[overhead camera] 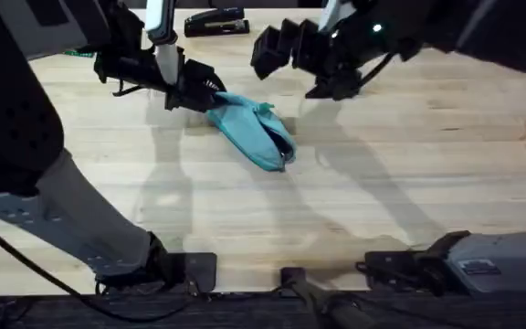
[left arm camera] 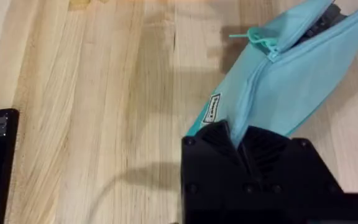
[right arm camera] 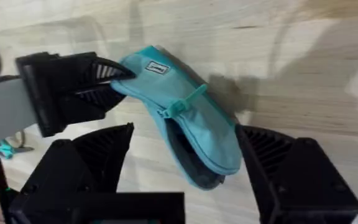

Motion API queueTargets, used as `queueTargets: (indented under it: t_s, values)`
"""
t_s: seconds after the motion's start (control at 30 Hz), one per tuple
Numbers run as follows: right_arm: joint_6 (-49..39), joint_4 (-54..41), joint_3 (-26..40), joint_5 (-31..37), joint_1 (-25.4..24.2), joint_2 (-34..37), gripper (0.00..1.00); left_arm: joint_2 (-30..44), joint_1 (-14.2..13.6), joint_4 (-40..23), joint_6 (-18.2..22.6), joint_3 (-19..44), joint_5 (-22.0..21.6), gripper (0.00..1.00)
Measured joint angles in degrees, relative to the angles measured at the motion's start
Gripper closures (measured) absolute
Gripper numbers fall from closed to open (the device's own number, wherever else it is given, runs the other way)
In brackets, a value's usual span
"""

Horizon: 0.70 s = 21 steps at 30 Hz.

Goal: Unzip the bag, pick up the pens from the table one at a time and place them inside, then zip the bag closed.

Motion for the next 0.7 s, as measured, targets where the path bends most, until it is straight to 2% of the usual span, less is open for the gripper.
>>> queueTargets:
  t_s: [0.1,0.27,0.33,0.47,0.5,0.7]
  values:
    - [0.03,1.23,0.00,-1.97,1.30,3.85,0.004,0.00,0.00,-0.15,0.00,0.00,0.00,0.959]
    - [0.05,3.94,0.00,-3.32,2.35,4.76,0.004,0.00,0.00,-0.14,0.01,0.00,0.00,0.936]
    - [0.05,4.50,0.00,-3.59,2.40,4.73,0.004,0.00,0.09,0.27,0.08,0.00,0.13,0.752]
    - [0.05,4.48,0.00,-3.76,2.38,4.73,0.004,0.00,0.44,0.28,0.03,0.02,0.69,0.136]
    - [0.05,4.46,0.00,-3.79,2.38,4.73,0.004,0.00,0.51,0.25,-0.19,0.02,0.84,0.049]
    - [0.06,4.47,0.00,-3.94,2.38,4.73,0.004,0.00,0.52,0.28,-0.20,0.02,1.16,0.020]
